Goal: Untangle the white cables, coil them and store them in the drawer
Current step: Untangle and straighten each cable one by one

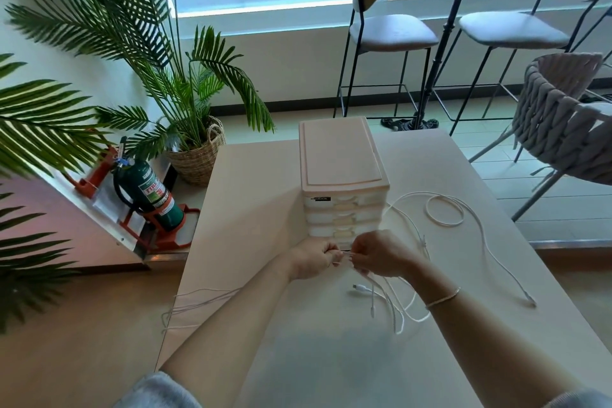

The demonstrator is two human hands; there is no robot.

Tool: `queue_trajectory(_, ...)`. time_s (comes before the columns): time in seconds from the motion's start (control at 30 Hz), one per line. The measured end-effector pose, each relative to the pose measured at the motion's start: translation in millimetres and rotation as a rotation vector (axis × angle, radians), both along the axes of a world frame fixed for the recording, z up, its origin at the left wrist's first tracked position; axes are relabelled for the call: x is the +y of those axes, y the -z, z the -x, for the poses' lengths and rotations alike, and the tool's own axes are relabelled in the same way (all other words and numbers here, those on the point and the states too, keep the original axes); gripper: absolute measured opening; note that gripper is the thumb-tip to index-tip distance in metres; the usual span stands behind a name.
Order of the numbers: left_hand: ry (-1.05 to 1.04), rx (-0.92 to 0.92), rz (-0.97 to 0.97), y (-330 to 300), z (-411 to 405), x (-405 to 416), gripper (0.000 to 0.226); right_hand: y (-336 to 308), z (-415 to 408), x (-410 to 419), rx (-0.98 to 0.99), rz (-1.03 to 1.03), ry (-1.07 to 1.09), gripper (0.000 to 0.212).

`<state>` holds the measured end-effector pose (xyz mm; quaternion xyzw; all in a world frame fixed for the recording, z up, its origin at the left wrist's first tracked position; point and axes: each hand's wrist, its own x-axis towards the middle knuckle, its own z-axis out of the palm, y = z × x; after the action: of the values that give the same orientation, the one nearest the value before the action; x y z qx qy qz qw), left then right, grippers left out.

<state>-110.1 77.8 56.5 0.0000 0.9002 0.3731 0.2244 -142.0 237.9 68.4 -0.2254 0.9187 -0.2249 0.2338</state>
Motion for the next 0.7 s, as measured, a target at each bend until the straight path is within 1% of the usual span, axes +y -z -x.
queue_trajectory(0.03, 0.012, -0.006, 0.005, -1, 0, 0, 0.015, 0, -1, -1, 0.014, -0.005, 0.011, 0.01)
queue_trajectory(0.1, 0.049, -0.01, 0.024, -2, -1, 1, 0.017, 0, -2, -3, -0.029, 0.022, 0.052, 0.016)
queue_trajectory(0.17, 0.071, -0.019, 0.043, -3, -3, 2, 0.02, 1, 0, -5, -0.061, 0.004, 0.058, 0.015)
queue_trajectory(0.3, 0.097, -0.038, 0.066, -2, -4, 5, 0.022, 2, 5, -4, -0.013, -0.141, 0.054, 0.011)
queue_trajectory(0.37, 0.109, -0.029, 0.074, -3, -4, 3, 0.022, 3, 7, 2, 0.039, -0.264, 0.031, 0.015)
queue_trajectory(0.4, 0.112, -0.02, 0.08, -4, -4, 1, 0.021, 5, 9, 7, 0.034, -0.296, 0.045, 0.016)
queue_trajectory(0.47, 0.098, -0.012, 0.102, -6, -4, -5, 0.019, 13, 14, 19, -0.007, -0.305, 0.087, 0.018)
queue_trajectory(0.6, 0.042, -0.018, 0.101, -7, -5, -17, 0.021, 24, 19, 44, -0.086, -0.224, 0.212, 0.027)
queue_trajectory(0.63, 0.03, -0.028, 0.095, -7, -5, -20, 0.02, 24, 19, 49, -0.099, -0.232, 0.208, 0.027)
queue_trajectory(0.7, 0.019, -0.048, 0.084, -9, -5, -23, 0.02, 26, 18, 55, -0.148, -0.312, 0.152, 0.023)
